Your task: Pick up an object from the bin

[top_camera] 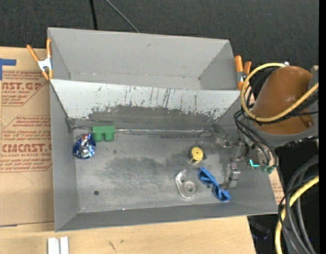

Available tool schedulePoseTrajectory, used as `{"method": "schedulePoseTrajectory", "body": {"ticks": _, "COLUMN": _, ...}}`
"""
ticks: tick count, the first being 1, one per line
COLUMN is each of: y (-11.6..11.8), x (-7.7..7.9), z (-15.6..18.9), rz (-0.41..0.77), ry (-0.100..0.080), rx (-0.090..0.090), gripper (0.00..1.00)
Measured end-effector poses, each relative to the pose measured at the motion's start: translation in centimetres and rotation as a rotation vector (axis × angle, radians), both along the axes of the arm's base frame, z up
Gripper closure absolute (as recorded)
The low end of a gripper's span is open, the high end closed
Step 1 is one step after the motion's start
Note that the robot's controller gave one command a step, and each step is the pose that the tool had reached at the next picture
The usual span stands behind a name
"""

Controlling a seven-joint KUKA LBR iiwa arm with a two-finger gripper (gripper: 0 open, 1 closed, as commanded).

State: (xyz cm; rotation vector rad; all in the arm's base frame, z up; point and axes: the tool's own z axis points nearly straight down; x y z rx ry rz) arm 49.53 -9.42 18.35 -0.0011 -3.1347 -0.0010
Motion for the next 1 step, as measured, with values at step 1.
{"method": "schedulePoseTrajectory", "body": {"ticks": 1, "y": -2.83, "x": 0.33, "z": -11.61, "rz": -0.396, "ry": -0.003, "rx": -0.001, "gripper": 0.0}}
